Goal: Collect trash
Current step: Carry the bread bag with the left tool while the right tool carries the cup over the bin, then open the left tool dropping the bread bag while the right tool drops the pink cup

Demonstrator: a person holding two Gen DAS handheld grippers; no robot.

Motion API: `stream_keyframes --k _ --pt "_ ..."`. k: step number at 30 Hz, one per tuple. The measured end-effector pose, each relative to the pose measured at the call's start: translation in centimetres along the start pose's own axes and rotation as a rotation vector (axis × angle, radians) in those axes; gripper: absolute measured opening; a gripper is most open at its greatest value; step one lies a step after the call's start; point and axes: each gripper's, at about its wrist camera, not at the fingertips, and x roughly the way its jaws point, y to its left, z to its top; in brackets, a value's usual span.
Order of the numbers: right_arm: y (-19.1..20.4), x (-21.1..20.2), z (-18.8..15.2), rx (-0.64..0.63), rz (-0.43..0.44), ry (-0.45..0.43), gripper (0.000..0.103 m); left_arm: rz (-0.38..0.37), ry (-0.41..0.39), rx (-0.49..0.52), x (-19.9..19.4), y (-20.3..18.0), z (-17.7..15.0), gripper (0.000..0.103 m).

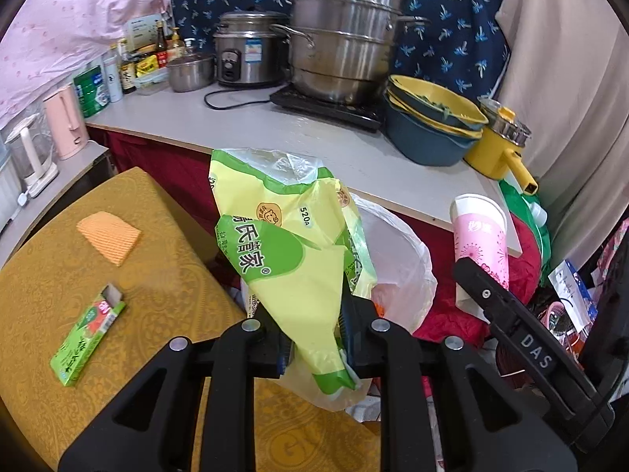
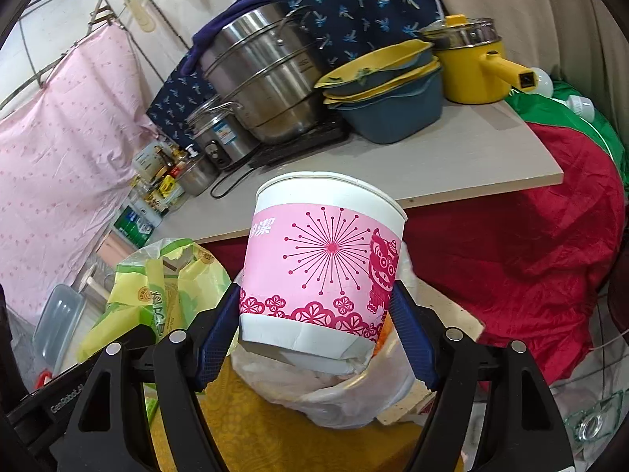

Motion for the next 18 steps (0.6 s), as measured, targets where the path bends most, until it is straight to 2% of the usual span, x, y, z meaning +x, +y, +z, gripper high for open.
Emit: stream_keyframes --k 2,7,11,13,18 --pt "-0.7 0.2 0.0 0.008 -0.008 0.003 0.072 -0.005 0.012 0.006 0.9 -0.5 0.1 0.020" --pt "-1.7 1.0 -0.3 0.021 -0.022 0.017 0.072 -0.009 0.029 0.006 2.7 -1.2 0.3 0.033" --pt "-1.4 1.8 -0.4 0.018 -0.020 0.028 0.072 0.003 0.033 -0.008 3.4 -0.7 0.6 0.040" --pt "-1.1 2.3 -0.4 0.013 -0.017 0.034 0.072 0.000 0.030 -0.020 3.5 -0.3 0.7 0.046" --pt "-0.4 2.9 -0.6 0.005 -0.008 0.040 0.072 -0.017 0.034 -0.001 3.8 -0.3 1.1 0.046"
